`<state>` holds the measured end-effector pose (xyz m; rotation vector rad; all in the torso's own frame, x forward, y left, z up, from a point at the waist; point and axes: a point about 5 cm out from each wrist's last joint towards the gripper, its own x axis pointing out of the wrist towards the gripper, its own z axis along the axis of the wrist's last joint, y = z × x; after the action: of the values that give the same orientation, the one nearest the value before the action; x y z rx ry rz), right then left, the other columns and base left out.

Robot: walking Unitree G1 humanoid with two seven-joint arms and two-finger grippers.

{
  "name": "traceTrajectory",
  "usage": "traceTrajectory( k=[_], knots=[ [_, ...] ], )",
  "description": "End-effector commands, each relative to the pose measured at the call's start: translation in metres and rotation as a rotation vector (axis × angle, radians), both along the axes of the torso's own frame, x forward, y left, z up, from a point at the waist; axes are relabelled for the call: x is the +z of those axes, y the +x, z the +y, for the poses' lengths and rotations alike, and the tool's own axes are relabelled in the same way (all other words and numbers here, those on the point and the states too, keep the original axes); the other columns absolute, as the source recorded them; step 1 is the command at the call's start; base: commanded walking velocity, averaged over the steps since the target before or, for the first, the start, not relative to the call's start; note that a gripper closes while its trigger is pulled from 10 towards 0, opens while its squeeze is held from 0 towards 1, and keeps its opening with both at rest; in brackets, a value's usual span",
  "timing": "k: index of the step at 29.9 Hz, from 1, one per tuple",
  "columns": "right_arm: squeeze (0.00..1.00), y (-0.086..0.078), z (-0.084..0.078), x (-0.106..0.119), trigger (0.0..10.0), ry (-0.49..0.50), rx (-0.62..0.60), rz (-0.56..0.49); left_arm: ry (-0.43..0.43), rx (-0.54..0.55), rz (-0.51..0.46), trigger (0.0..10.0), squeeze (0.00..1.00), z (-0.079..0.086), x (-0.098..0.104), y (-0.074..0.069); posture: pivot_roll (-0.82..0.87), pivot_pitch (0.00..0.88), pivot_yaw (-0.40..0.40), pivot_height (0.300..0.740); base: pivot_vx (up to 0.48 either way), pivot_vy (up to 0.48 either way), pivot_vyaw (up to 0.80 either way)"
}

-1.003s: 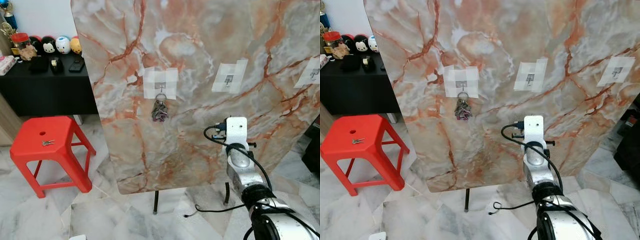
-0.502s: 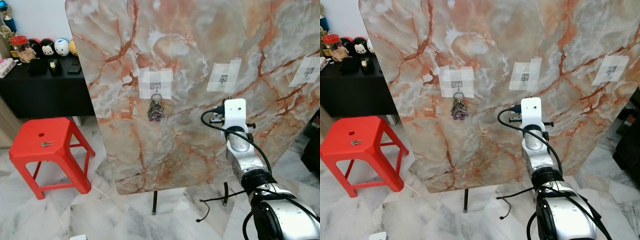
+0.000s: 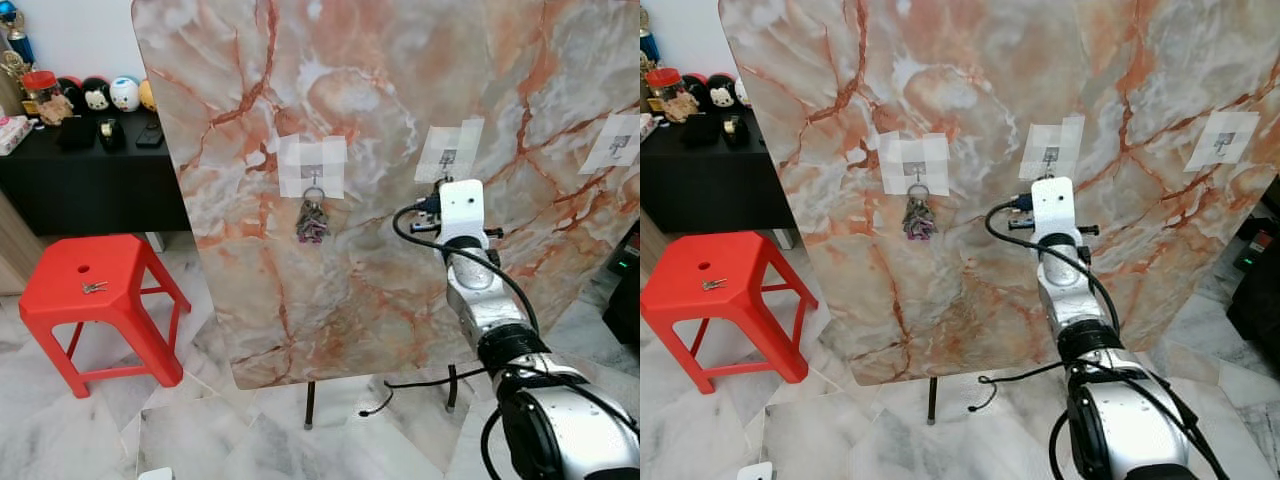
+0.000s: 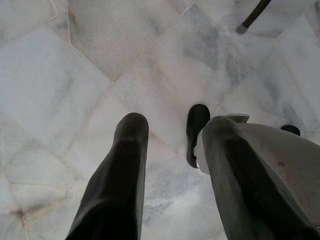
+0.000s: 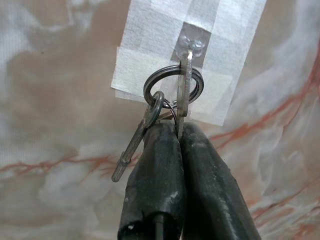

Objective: Hang keys on a hook

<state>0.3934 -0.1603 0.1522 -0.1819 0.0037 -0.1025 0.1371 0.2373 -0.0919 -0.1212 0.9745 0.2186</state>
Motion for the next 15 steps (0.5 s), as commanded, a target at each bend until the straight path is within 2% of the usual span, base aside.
traceTrajectory(
  k=[1, 6, 15],
  knots=[
    [0.0, -0.002, -0.005, -0.005, 10.0, 0.033, -0.027, 0.02, -0.009, 0.001, 0.022, 10.0, 0.0, -0.002, -0.002, -0.005, 0.14, 0.0, -0.034, 0.74, 0.0, 0.0, 0.0],
    [0.0, -0.008, -0.015, -0.019, 10.0, 0.083, -0.083, 0.058, -0.009, 0.007, 0.021, 10.0, 0.0, -0.001, -0.003, -0.006, 0.14, 0.0, -0.036, 0.74, 0.0, 0.0, 0.0],
    [0.0, -0.019, -0.02, -0.031, 10.0, 0.093, -0.103, 0.034, -0.008, 0.008, 0.024, 10.0, 0.0, 0.0, -0.003, -0.007, 0.13, 0.0, -0.031, 0.74, 0.0, 0.0, 0.0]
  ],
)
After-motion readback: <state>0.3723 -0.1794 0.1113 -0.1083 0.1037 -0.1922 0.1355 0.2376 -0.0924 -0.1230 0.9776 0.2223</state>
